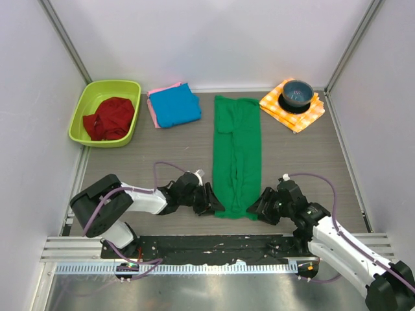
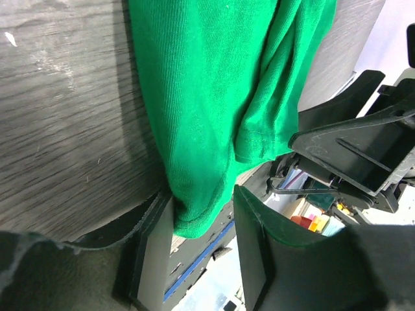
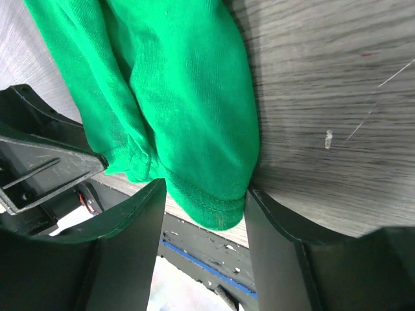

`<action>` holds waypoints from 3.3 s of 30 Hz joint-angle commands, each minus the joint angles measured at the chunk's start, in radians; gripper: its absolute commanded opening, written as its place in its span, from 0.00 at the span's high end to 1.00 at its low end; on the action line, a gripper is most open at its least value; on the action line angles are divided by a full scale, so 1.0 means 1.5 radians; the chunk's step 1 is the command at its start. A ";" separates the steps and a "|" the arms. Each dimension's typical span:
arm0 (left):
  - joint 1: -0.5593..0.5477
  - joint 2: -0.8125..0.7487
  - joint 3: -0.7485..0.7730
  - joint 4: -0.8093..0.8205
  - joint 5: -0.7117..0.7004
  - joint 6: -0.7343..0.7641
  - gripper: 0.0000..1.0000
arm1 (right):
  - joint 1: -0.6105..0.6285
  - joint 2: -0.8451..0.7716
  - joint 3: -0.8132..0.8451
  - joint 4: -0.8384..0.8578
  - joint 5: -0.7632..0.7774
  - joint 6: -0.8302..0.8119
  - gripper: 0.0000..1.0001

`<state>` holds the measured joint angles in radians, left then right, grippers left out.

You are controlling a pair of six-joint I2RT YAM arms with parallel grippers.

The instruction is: Fold and stack the t-shirts

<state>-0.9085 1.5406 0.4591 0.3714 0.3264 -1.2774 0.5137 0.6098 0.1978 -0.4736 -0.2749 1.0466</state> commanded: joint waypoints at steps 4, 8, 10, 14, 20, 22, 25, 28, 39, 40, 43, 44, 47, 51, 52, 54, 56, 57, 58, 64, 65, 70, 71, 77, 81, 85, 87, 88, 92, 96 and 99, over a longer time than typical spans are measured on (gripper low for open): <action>-0.004 0.069 -0.020 0.009 -0.002 0.008 0.71 | 0.020 0.057 -0.035 0.027 0.035 0.007 0.51; -0.004 0.089 -0.018 0.030 0.006 0.005 0.92 | 0.025 0.064 -0.039 0.040 0.043 0.007 0.64; -0.004 0.089 -0.020 0.031 0.005 0.003 1.00 | 0.029 0.064 -0.033 0.036 0.052 0.001 0.79; -0.004 0.054 -0.031 0.021 0.002 0.007 1.00 | 0.042 0.061 -0.016 0.003 0.068 -0.015 0.99; -0.037 -0.036 -0.044 -0.046 -0.053 0.003 1.00 | 0.135 0.012 0.029 -0.056 0.128 0.023 0.99; -0.056 -0.087 -0.042 -0.081 -0.068 0.000 1.00 | 0.159 -0.005 0.044 -0.074 0.144 0.046 0.99; -0.070 -0.161 -0.023 -0.151 -0.110 0.011 1.00 | 0.220 -0.003 0.095 -0.095 0.216 0.047 0.99; -0.070 -0.210 0.024 -0.236 -0.151 0.048 1.00 | 0.253 0.040 0.156 -0.092 0.276 0.002 0.99; 0.041 -0.179 0.164 -0.322 -0.144 0.151 1.00 | 0.251 0.226 0.309 -0.025 0.425 -0.131 0.99; 0.052 -0.175 0.172 -0.318 -0.136 0.156 1.00 | 0.242 0.234 0.320 -0.022 0.437 -0.139 0.99; 0.092 -0.146 0.212 -0.316 -0.120 0.179 1.00 | 0.203 0.255 0.330 0.001 0.466 -0.174 0.99; 0.100 -0.125 0.226 -0.319 -0.113 0.183 1.00 | 0.188 0.258 0.331 0.008 0.467 -0.183 0.99; 0.122 -0.084 0.275 -0.314 -0.099 0.202 1.00 | 0.129 0.280 0.331 0.047 0.444 -0.221 0.99; 0.142 -0.010 0.321 -0.267 -0.068 0.200 1.00 | 0.075 0.307 0.345 0.079 0.429 -0.261 0.99; 0.143 0.004 0.329 -0.264 -0.064 0.199 1.00 | 0.067 0.320 0.351 0.092 0.422 -0.272 0.99; 0.145 0.024 0.356 -0.260 -0.057 0.200 1.00 | 0.040 0.332 0.359 0.101 0.408 -0.282 0.99; 0.146 0.054 0.372 -0.254 -0.053 0.198 1.00 | 0.018 0.353 0.366 0.126 0.390 -0.296 0.99; 0.150 0.065 0.386 -0.254 -0.052 0.199 1.00 | -0.002 0.364 0.370 0.133 0.372 -0.299 0.99; 0.152 0.081 0.391 -0.255 -0.049 0.199 1.00 | -0.011 0.375 0.374 0.146 0.364 -0.305 0.99; 0.179 0.143 0.448 -0.251 -0.034 0.198 1.00 | -0.070 0.473 0.421 0.195 0.297 -0.324 0.99; 0.184 0.158 0.456 -0.252 -0.028 0.198 1.00 | -0.075 0.483 0.424 0.206 0.291 -0.323 0.99; 0.214 0.194 0.515 -0.252 -0.017 0.201 1.00 | -0.085 0.560 0.465 0.228 0.282 -0.318 0.99; 0.218 0.200 0.523 -0.254 -0.010 0.201 1.00 | -0.089 0.570 0.481 0.228 0.278 -0.317 0.99; 0.245 0.246 0.566 -0.262 0.000 0.202 1.00 | -0.101 0.643 0.531 0.244 0.270 -0.306 0.99; 0.261 0.307 0.626 -0.278 0.010 0.197 0.28 | -0.118 0.701 0.575 0.243 0.326 -0.305 0.63; 0.299 0.371 0.713 -0.286 0.017 0.183 0.00 | -0.134 0.759 0.653 0.273 0.393 -0.321 0.32; 0.317 0.371 0.757 -0.290 0.017 0.183 0.00 | -0.134 0.755 0.661 0.289 0.413 -0.337 0.29; 0.321 0.356 0.768 -0.310 0.026 0.188 0.00 | -0.132 0.746 0.662 0.287 0.413 -0.340 0.29; 0.312 0.252 0.674 -0.316 0.005 0.208 0.00 | -0.097 0.645 0.592 0.285 0.455 -0.358 0.29; 0.273 0.134 0.512 -0.288 -0.033 0.210 0.00 | -0.055 0.541 0.509 0.218 0.447 -0.328 0.28; 0.235 0.072 0.411 -0.281 -0.062 0.211 0.00 | -0.035 0.498 0.460 0.183 0.438 -0.309 0.29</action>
<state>-0.4789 1.7679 1.2251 -0.0731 0.2821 -0.9817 0.4274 1.4406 0.9691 -0.1219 0.3546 0.5472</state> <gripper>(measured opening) 0.996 0.713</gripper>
